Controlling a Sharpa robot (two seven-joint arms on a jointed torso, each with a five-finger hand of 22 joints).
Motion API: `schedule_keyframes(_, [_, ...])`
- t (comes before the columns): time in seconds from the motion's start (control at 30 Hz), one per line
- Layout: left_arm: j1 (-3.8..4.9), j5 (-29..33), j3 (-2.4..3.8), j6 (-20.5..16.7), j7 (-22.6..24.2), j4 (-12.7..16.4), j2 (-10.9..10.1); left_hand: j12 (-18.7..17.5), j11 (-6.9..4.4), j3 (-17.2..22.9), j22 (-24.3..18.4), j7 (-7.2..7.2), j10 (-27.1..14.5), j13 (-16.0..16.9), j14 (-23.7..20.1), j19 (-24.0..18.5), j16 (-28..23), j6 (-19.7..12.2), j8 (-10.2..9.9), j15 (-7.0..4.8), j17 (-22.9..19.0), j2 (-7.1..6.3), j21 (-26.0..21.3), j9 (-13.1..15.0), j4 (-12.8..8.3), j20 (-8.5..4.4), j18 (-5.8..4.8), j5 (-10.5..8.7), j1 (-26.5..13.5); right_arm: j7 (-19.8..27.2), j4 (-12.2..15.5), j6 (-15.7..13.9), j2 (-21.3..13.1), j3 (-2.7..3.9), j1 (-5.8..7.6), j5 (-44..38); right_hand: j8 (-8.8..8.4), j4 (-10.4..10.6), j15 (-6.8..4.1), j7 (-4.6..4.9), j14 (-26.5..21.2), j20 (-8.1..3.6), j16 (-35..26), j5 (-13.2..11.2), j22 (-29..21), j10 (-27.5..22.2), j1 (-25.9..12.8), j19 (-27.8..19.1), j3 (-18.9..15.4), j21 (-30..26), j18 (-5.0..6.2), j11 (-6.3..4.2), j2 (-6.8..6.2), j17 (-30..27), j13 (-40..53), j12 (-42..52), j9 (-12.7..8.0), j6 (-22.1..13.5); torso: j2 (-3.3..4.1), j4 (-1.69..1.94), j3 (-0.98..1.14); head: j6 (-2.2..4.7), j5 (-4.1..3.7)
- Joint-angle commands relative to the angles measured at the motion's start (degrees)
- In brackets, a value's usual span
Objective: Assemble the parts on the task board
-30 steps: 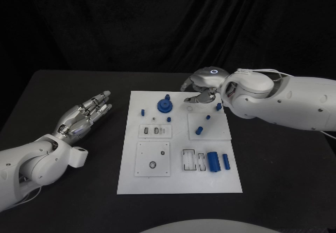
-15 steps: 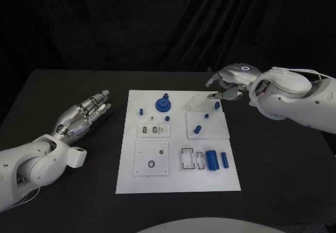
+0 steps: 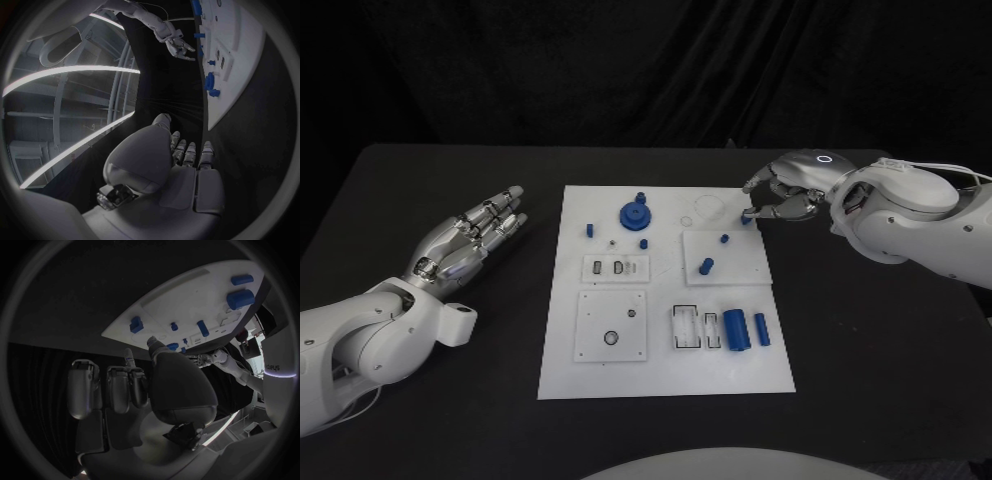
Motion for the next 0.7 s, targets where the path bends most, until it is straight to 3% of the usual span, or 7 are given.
schedule_keyframes(0.03, [0.07,-0.03,0.04,0.34,8.78,0.02,0.14,-0.3,0.21,0.32,-0.1,-0.11,0.13,-0.04,-0.03,-0.03,-0.21,0.15,0.13,0.45,-0.09,-0.65,-0.2,0.06,0.08,0.51,0.95,0.24,-0.11,-0.01,0.01,-1.61,-0.49,0.03,-0.52,0.0,0.08,0.35,-0.34,-0.12,5.48,-0.27,-0.35,-0.36,10.49,5.96,-0.09,1.77,-0.1,0.21,-1.01,-0.1,-0.68,13.5,15.09,0.16,-0.07,0.39,0.0,0.03,0.0,-0.39,-0.34])
schedule_keyframes(0.43, [0.06,-0.03,0.04,0.52,8.72,-0.11,0.14,-0.29,0.31,0.52,-0.1,-0.09,0.16,-0.03,-0.03,-0.03,-0.21,0.08,0.13,0.52,-0.09,-0.74,-0.2,0.06,0.03,0.59,0.97,0.24,-0.12,-0.65,-0.55,-1.37,-0.71,0.03,-1.24,0.0,0.03,0.56,-0.29,0.0,5.32,-0.24,-0.95,-0.61,10.39,5.96,0.97,1.64,-0.31,-0.07,-0.94,-0.02,-1.41,12.94,15.09,0.16,-0.22,0.59,0.0,0.16,-0.02,-0.5,-0.51])
schedule_keyframes(0.7, [0.06,-0.03,0.04,0.64,8.69,-0.14,0.1,-0.29,0.31,0.52,-0.1,-0.09,0.16,-0.03,-0.03,-0.03,-0.21,0.08,0.13,0.52,-0.09,-0.74,-0.2,0.06,0.03,0.59,0.97,0.24,-0.12,-1.19,-0.95,-1.37,-0.27,0.03,-1.63,0.0,0.24,0.54,-0.19,0.18,5.23,-0.17,-1.32,-0.18,10.29,5.96,2.36,1.51,-0.24,-0.35,-0.88,0.12,-1.77,12.59,15.09,0.16,-0.21,1.24,-0.03,-0.13,0.01,-0.76,-0.2])
